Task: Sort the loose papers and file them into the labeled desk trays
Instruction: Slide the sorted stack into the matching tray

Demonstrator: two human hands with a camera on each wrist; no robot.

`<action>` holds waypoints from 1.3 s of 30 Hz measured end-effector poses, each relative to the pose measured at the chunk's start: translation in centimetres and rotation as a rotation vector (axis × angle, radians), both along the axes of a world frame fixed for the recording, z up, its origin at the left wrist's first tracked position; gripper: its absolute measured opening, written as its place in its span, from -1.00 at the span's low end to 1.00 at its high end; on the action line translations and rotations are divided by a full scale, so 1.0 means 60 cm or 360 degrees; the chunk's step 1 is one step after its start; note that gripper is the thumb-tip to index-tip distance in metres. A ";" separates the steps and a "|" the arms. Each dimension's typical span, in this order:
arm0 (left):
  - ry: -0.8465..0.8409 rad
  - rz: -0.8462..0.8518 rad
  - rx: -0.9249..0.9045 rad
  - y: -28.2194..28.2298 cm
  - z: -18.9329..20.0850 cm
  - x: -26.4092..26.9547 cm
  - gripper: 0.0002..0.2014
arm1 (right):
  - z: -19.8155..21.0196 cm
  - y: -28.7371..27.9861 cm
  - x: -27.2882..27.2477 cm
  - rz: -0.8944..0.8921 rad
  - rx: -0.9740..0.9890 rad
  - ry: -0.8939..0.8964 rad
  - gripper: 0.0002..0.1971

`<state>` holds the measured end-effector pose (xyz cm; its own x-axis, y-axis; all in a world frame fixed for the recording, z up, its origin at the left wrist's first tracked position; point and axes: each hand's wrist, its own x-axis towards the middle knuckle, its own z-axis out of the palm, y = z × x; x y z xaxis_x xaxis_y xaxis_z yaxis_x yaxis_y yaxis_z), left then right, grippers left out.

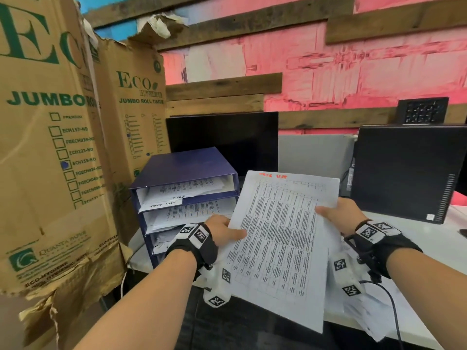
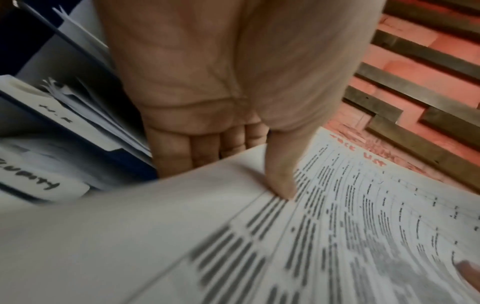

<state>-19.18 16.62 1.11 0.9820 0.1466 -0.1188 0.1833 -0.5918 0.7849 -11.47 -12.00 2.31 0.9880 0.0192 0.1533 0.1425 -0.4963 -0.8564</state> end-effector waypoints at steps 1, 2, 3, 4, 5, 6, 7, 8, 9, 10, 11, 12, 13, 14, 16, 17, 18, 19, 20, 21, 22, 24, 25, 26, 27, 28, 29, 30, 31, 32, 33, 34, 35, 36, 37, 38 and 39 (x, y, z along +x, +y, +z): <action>-0.0042 -0.0002 0.0093 -0.002 -0.001 -0.003 -0.77 | 0.002 -0.003 -0.005 0.0027 -0.0005 -0.0005 -0.66; -0.0089 0.0021 0.0169 -0.001 -0.003 -0.002 -0.78 | 0.004 -0.006 -0.009 0.0058 -0.0007 -0.0001 -0.67; -0.0104 0.0059 0.0180 0.001 -0.004 -0.006 -0.79 | 0.004 -0.009 -0.014 0.0088 0.0011 0.0018 -0.68; -0.0136 0.0095 0.0182 0.004 -0.006 -0.007 -0.81 | 0.004 -0.012 -0.017 0.0122 0.0042 0.0052 -0.70; -0.0174 0.0143 0.0175 0.009 -0.008 -0.010 -0.80 | 0.003 -0.015 -0.020 0.0150 0.0081 0.0092 -0.72; -0.0223 0.0187 0.0176 0.017 -0.013 -0.010 -0.78 | 0.001 -0.016 -0.023 0.0176 0.0125 0.0136 -0.74; -0.0240 0.0235 0.0152 0.022 -0.018 -0.012 -0.76 | -0.001 -0.016 -0.025 0.0198 0.0177 0.0171 -0.75; -0.0263 0.0281 0.0146 0.029 -0.021 -0.016 -0.76 | -0.004 -0.015 -0.026 0.0206 0.0215 0.0193 -0.75; -0.0263 0.0319 0.0136 0.034 -0.024 -0.021 -0.74 | -0.006 -0.014 -0.025 0.0200 0.0245 0.0201 -0.73; -0.0281 0.0338 0.0118 0.042 -0.028 -0.024 -0.74 | -0.009 -0.013 -0.026 0.0186 0.0262 0.0201 -0.71; -0.0268 0.0354 0.0088 0.052 -0.032 -0.027 -0.77 | -0.010 -0.011 -0.026 0.0179 0.0267 0.0187 -0.70; -0.0257 0.0364 0.0057 0.063 -0.039 -0.029 -0.83 | -0.011 -0.009 -0.027 0.0180 0.0244 0.0171 -0.70; -0.0229 0.0380 0.0019 0.071 -0.042 -0.032 -0.85 | -0.013 -0.008 -0.026 0.0184 0.0214 0.0158 -0.70; -0.0222 0.0392 -0.0008 0.081 -0.046 -0.035 -0.84 | -0.013 -0.003 -0.026 0.0194 0.0173 0.0147 -0.70; -0.0203 0.0418 0.0029 0.097 -0.052 -0.041 -0.82 | -0.014 0.006 -0.026 0.0197 0.0094 0.0128 -0.69; -0.0179 0.0427 0.0068 0.100 -0.052 -0.045 -0.82 | -0.014 0.010 -0.025 0.0197 0.0063 0.0122 -0.68; -0.0178 0.0446 0.0111 0.106 -0.054 -0.048 -0.80 | -0.015 0.015 -0.025 0.0195 0.0036 0.0122 -0.68; -0.0162 0.0461 0.0150 0.110 -0.054 -0.050 -0.78 | -0.016 0.017 -0.024 0.0187 0.0017 0.0119 -0.67; -0.0159 0.0461 0.0206 0.114 -0.057 -0.053 -0.77 | -0.017 0.020 -0.024 0.0182 -0.0002 0.0115 -0.67; -0.0141 0.0462 0.0243 0.118 -0.060 -0.057 -0.79 | -0.019 0.020 -0.023 0.0171 -0.0020 0.0107 -0.67; -0.0134 0.0472 0.0271 0.118 -0.061 -0.063 -0.84 | -0.020 0.019 -0.023 0.0157 -0.0059 0.0097 -0.67; -0.0009 0.0440 0.0394 0.125 -0.064 -0.071 -0.79 | -0.024 0.016 -0.021 0.0122 -0.0171 0.0067 -0.67; 0.0069 0.0394 0.0519 0.120 -0.059 -0.085 -0.69 | -0.027 0.015 -0.019 0.0104 -0.0227 0.0046 -0.67; 0.0170 0.0255 0.0851 0.122 -0.063 -0.093 -0.63 | -0.029 0.014 -0.018 0.0095 -0.0275 0.0027 -0.68; 0.0245 0.0150 0.1057 0.121 -0.066 -0.102 -0.63 | -0.031 0.013 -0.018 0.0091 -0.0305 0.0021 -0.69; 0.0286 0.0051 0.1261 0.131 -0.083 -0.098 -0.64 | -0.033 0.013 -0.018 0.0088 -0.0326 0.0019 -0.69; 0.0366 -0.0002 0.1325 0.136 -0.099 -0.098 -0.65 | -0.035 0.014 -0.018 0.0083 -0.0344 0.0015 -0.69; 0.0503 -0.0006 0.1406 0.137 -0.112 -0.100 -0.65 | -0.037 0.014 -0.019 0.0080 -0.0366 0.0012 -0.69; 0.0548 0.0101 0.1300 0.138 -0.126 -0.103 -0.65 | -0.039 0.015 -0.020 0.0075 -0.0385 0.0016 -0.70; 0.0540 0.0095 0.1386 0.144 -0.145 -0.106 -0.63 | -0.041 0.015 -0.021 0.0073 -0.0400 0.0025 -0.70; 0.0563 0.0047 0.1512 0.148 -0.156 -0.111 -0.61 | -0.043 0.015 -0.021 0.0074 -0.0411 0.0035 -0.69; 0.0620 0.0058 0.1538 0.155 -0.167 -0.121 -0.61 | -0.046 0.015 -0.021 0.0077 -0.0426 0.0049 -0.69; 0.0703 0.0002 0.1575 0.162 -0.174 -0.129 -0.62 | -0.050 0.016 -0.021 0.0071 -0.0439 0.0063 -0.68; 0.0733 0.0046 0.1470 0.174 -0.190 -0.130 -0.64 | -0.053 0.016 -0.020 0.0058 -0.0449 0.0071 -0.68; 0.0774 0.0043 0.1402 0.185 -0.201 -0.134 -0.65 | -0.056 0.017 -0.019 0.0044 -0.0459 0.0072 -0.67; 0.0777 0.0028 0.1387 0.190 -0.207 -0.142 -0.66 | -0.058 0.019 -0.019 0.0036 -0.0465 0.0070 -0.67; 0.0804 0.0037 0.1347 0.198 -0.215 -0.147 -0.66 | -0.060 0.022 -0.019 0.0032 -0.0461 0.0073 -0.67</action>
<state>-27.98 28.52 -11.77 0.8404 0.3955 -0.3707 0.3993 -0.9141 -0.0701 -12.64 -10.66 -1.29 0.9927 0.0755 0.0936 0.1193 -0.7183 -0.6854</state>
